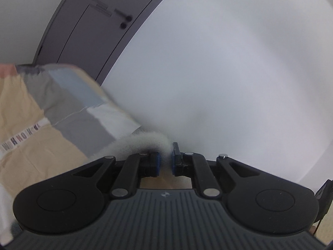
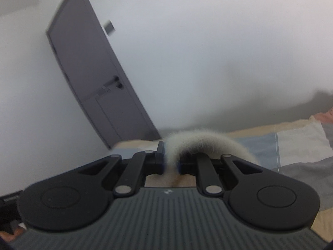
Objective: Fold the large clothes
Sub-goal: 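Lift the gripped blanket edges high with both grippers, then lower the blanket onto the bed and open both grippers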
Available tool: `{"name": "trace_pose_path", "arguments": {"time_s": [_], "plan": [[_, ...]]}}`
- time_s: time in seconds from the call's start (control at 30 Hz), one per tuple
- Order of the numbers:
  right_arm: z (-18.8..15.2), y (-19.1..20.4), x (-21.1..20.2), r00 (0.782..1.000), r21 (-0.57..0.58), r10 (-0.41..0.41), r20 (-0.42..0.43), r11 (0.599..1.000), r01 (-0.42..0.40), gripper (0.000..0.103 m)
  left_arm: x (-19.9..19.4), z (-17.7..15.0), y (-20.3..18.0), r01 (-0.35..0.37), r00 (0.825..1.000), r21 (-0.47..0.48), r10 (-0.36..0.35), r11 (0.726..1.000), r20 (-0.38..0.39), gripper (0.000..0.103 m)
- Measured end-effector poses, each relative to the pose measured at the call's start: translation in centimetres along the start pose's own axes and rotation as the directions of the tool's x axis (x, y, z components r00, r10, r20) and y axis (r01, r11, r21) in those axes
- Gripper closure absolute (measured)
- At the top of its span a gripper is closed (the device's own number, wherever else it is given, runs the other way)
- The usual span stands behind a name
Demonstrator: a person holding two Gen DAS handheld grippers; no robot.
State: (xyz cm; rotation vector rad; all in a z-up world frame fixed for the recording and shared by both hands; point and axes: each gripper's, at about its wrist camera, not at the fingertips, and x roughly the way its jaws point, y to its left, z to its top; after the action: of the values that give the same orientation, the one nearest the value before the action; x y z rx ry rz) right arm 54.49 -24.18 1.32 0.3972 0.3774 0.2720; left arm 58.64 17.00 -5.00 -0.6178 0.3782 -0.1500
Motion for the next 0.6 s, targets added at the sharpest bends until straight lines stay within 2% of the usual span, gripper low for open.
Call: {"name": "trace_pose_path", "arguments": {"time_s": [0.17,0.3,0.37,0.47,0.6], "plan": [[-6.1,-4.4,10.2,0.995,0.013,-0.079,-0.068,0.997,0.08,0.089,8.7,-3.3,5.4,-0.062,0.994,0.021,0.064,0.998,-0.091,0.091],[-9.7,-7.1,15.4,0.983,0.023,-0.127,-0.135,0.991,0.131,0.089,13.5,-6.3,8.5,-0.122,0.971,0.04,0.128,0.992,-0.202,0.091],[-11.0,-8.4,16.9,0.98,0.04,-0.131,-0.151,0.99,0.138,0.088,15.1,-7.6,9.9,-0.143,0.959,0.031,0.146,0.989,-0.242,0.091],[-12.1,-9.3,18.3,0.974,0.037,-0.137,-0.181,0.989,0.146,0.088,15.9,-8.6,10.8,-0.157,0.953,0.017,0.156,0.988,-0.259,0.091],[-12.1,-8.8,18.1,0.974,0.026,-0.14,-0.177,0.989,0.147,0.087,15.7,-8.8,9.7,-0.183,0.945,0.082,0.198,0.98,-0.261,0.088]]}}
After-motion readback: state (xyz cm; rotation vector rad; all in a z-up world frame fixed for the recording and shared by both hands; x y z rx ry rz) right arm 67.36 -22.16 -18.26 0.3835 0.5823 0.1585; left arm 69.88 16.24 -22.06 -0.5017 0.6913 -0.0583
